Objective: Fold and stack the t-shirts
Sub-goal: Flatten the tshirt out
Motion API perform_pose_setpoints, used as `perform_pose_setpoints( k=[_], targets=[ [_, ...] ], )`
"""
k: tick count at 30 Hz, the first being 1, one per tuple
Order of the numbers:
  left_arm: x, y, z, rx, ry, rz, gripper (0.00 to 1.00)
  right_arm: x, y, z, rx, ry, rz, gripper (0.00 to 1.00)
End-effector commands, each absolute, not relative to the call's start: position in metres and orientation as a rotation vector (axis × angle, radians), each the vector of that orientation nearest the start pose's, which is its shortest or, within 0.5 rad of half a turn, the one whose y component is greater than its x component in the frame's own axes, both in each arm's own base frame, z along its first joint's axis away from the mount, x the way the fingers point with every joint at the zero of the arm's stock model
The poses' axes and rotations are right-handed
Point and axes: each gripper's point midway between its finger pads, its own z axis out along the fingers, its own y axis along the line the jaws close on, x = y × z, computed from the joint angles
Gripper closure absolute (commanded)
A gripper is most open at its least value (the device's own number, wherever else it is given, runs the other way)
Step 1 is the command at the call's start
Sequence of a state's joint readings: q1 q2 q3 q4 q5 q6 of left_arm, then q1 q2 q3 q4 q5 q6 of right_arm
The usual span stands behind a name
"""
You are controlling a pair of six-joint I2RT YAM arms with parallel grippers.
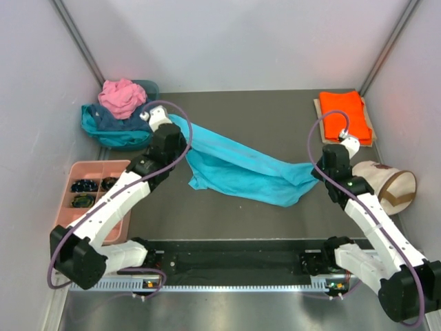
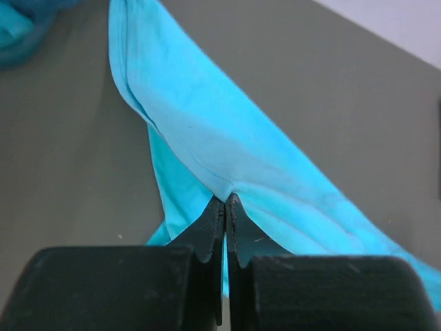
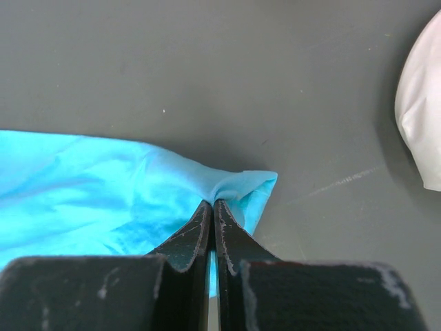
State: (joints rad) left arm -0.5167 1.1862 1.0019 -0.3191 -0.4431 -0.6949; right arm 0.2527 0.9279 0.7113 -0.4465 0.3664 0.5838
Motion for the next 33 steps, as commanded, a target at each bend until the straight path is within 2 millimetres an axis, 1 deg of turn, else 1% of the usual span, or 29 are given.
perform_pose_setpoints(
  k=[1,2,3,4,5,6,7,8,9,10,11,12,13,14,15,16,17,18,20,21,23,24,26,27,28,30,31,32,33],
  targets=[
    [0.362,-0.112,0.257,-0.416,1.912,-0.215,1.0,0.291,0.027,0.183,0.551,2.03,0.057,1.0],
    [0.366,-0.109,0.261,-0.414,1.899,-0.216,1.0,0.292,0.025,0.189,0.55,2.016,0.056,1.0],
    [0.37,-0.102,0.268,-0.43,1.878,-0.212,1.0,0.292,0.022,0.193,0.547,2.008,0.037,1.0],
    [0.374,-0.1,0.272,-0.429,1.869,-0.215,1.0,0.295,0.022,0.209,0.544,1.973,0.047,1.0],
    [0.378,-0.1,0.284,-0.422,1.851,-0.233,1.0,0.296,0.022,0.219,0.535,1.956,0.049,1.0],
    [0.384,-0.092,0.291,-0.437,1.832,-0.227,1.0,0.298,0.022,0.228,0.519,1.945,0.046,1.0],
    [0.389,-0.09,0.296,-0.432,1.824,-0.228,1.0,0.301,0.022,0.25,0.512,1.904,0.062,1.0],
    [0.393,-0.091,0.315,-0.419,1.793,-0.248,1.0,0.304,0.023,0.261,0.503,1.886,0.073,1.0],
    [0.397,-0.085,0.323,-0.423,1.78,-0.246,1.0,0.305,0.028,0.274,0.462,1.875,0.095,1.0],
    [0.4,-0.085,0.331,-0.412,1.771,-0.25,1.0,0.307,0.032,0.299,0.435,1.835,0.132,1.0],
    [0.402,-0.086,0.355,-0.382,1.734,-0.266,1.0,0.308,0.037,0.311,0.402,1.821,0.16,1.0],
    [0.403,-0.086,0.366,-0.371,1.72,-0.265,1.0,0.307,0.045,0.323,0.344,1.813,0.199,1.0],
    [0.403,-0.086,0.37,-0.355,1.727,-0.257,1.0,0.305,0.048,0.347,0.317,1.772,0.229,1.0],
    [0.401,-0.086,0.395,-0.33,1.689,-0.26,1.0,0.303,0.051,0.359,0.298,1.757,0.25,1.0],
    [0.4,-0.088,0.403,-0.309,1.685,-0.267,1.0,0.3,0.055,0.369,0.271,1.744,0.276,1.0],
    [0.396,-0.087,0.407,-0.292,1.693,-0.263,1.0,0.295,0.057,0.39,0.257,1.708,0.299,1.0],
    [0.392,-0.087,0.426,-0.275,1.662,-0.269,1.0,0.291,0.06,0.399,0.236,1.693,0.319,1.0],
    [0.388,-0.089,0.433,-0.255,1.655,-0.282,1.0,0.286,0.066,0.418,0.194,1.659,0.359,1.0],
    [0.377,-0.088,0.453,-0.233,1.619,-0.299,1.0,0.276,0.071,0.435,0.157,1.623,0.401,1.0],
    [0.372,-0.087,0.458,-0.225,1.61,-0.305,1.0,0.269,0.076,0.448,0.121,1.596,0.438,1.0],
    [0.358,-0.086,0.473,-0.206,1.586,-0.325,1.0,0.256,0.08,0.463,0.087,1.56,0.471,1.0],
    [0.353,-0.085,0.478,-0.203,1.576,-0.329,1.0,0.249,0.08,0.475,0.077,1.532,0.484,1.0],
    [0.338,-0.083,0.491,-0.19,1.544,-0.351,1.0,0.234,0.082,0.489,0.048,1.495,0.522,1.0],
    [0.333,-0.083,0.492,-0.186,1.545,-0.355,1.0,0.226,0.083,0.497,0.039,1.478,0.538,1.0],
    [0.323,-0.081,0.499,-0.18,1.527,-0.367,1.0,0.22,0.083,0.501,0.034,1.471,0.547,1.0],
    [0.311,-0.083,0.505,-0.158,1.518,-0.396,1.0,0.201,0.082,0.514,0.022,1.445,0.569,1.0],
    [0.302,-0.082,0.512,-0.154,1.496,-0.409,1.0,0.195,0.08,0.52,0.022,1.43,0.571,1.0],
    [0.297,-0.084,0.514,-0.14,1.489,-0.426,1.0,0.189,0.079,0.523,0.017,1.421,0.576,1.0],
    [0.292,-0.083,0.517,-0.135,1.481,-0.435,1.0,0.177,0.077,0.532,0.01,1.391,0.585,1.0]
  ],
)
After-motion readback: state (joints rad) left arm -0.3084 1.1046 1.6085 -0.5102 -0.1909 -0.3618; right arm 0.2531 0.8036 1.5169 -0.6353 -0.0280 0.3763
